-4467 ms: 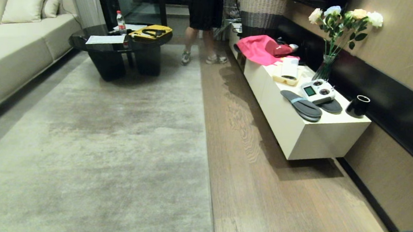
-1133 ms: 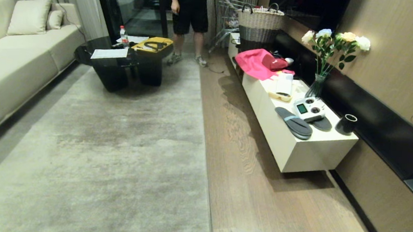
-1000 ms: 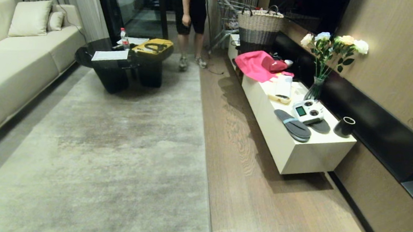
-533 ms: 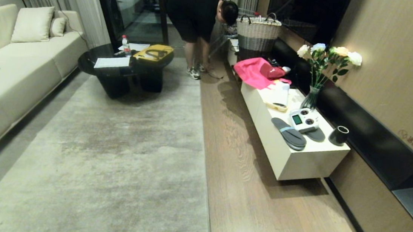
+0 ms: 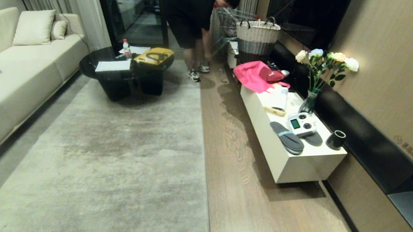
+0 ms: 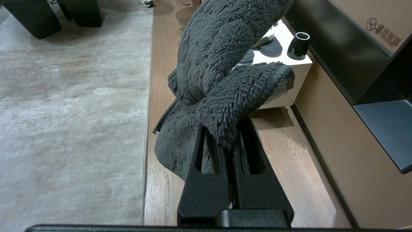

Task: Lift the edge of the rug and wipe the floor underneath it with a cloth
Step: Put down the rag

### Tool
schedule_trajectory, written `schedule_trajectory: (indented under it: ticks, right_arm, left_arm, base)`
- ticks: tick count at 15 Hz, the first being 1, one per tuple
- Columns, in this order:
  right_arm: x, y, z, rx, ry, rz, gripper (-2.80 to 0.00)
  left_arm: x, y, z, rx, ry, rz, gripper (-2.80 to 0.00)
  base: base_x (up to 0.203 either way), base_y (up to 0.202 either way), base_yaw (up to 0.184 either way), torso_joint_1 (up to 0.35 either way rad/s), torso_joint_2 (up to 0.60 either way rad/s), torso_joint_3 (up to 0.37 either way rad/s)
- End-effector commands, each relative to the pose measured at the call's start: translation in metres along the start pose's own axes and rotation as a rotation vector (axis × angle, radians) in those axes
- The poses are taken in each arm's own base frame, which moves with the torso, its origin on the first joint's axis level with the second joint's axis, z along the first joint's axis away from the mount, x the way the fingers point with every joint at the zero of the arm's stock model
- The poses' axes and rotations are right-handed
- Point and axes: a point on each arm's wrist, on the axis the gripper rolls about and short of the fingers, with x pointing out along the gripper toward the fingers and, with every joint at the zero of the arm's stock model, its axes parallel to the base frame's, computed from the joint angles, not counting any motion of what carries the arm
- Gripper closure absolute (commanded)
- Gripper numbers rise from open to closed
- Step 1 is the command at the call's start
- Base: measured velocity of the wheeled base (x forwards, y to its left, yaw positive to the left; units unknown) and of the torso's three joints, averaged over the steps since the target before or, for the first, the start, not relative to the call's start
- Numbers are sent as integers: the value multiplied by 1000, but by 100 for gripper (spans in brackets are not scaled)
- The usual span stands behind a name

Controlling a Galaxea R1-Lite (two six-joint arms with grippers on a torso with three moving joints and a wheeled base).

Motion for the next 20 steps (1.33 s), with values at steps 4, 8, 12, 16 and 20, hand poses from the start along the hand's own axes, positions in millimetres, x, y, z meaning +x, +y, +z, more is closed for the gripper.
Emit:
schedule_trajectory:
  ticks: [4,8,12,16,20]
  right_arm:
    - [0,0,0,1,1,1,0]
    - [0,0,0,15,0,1,0]
    - [0,0,0,16,0,1,0]
    - [0,0,0,16,0,1,0]
    - [0,0,0,16,0,1,0]
  left_arm:
    - [0,0,0,0,0,0,0]
    - [0,0,0,0,0,0,0]
    - [0,0,0,0,0,0,0]
    - [0,0,0,0,0,0,0]
    - [0,0,0,0,0,0,0]
  base:
    - [0,0,0,0,0,0]
    - [0,0,0,0,0,0]
    - [0,0,0,0,0,0]
    - [0,0,0,-56,133,95]
    - [0,0,0,-167,515,334]
